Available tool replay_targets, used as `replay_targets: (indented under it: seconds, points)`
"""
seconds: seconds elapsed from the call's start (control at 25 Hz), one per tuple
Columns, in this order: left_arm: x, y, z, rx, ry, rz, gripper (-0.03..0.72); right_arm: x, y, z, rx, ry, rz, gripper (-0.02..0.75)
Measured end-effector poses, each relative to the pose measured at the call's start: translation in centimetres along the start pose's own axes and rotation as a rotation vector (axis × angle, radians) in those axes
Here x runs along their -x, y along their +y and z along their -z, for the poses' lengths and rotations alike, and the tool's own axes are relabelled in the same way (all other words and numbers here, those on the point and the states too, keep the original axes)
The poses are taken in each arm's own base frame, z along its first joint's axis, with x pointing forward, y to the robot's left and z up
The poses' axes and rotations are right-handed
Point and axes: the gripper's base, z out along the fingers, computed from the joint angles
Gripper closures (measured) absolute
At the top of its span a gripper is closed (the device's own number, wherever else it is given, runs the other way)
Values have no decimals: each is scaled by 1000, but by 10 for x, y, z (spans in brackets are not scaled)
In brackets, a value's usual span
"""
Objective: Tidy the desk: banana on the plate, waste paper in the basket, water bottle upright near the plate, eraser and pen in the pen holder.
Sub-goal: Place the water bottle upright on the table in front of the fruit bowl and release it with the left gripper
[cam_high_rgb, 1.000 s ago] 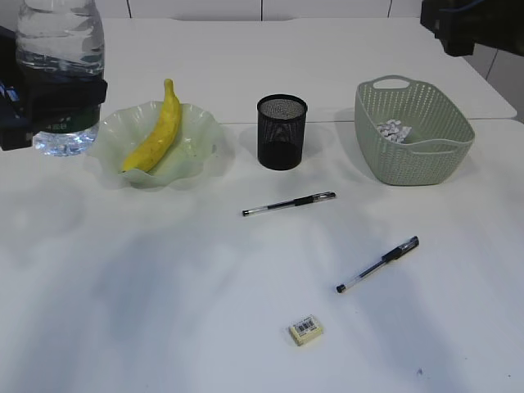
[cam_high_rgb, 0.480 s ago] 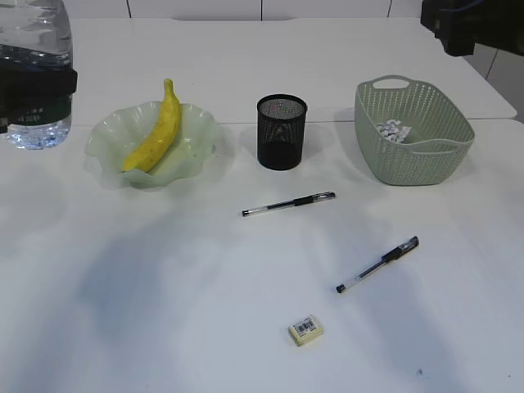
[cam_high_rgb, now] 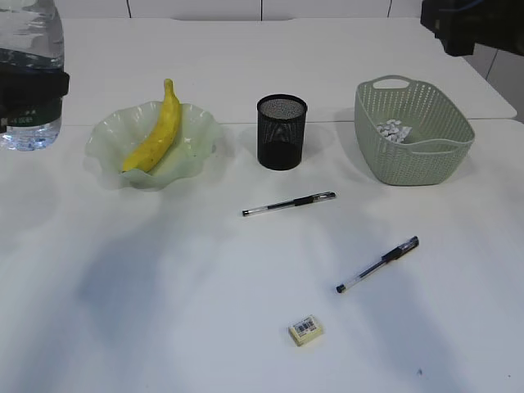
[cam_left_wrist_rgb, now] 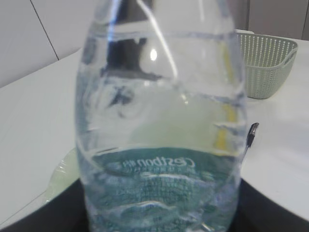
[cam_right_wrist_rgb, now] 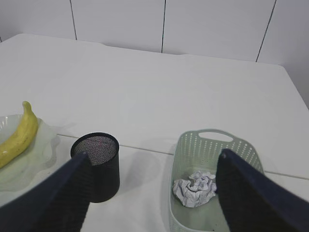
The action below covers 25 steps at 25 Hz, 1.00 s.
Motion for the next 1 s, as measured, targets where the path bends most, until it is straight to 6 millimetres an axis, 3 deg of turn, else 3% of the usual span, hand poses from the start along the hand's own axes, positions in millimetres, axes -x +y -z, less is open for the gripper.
replay_targets:
  seconds: [1.0]
  points:
    - [-1,1,0,13,5,123,302,0,0,0,0,0,-6,151]
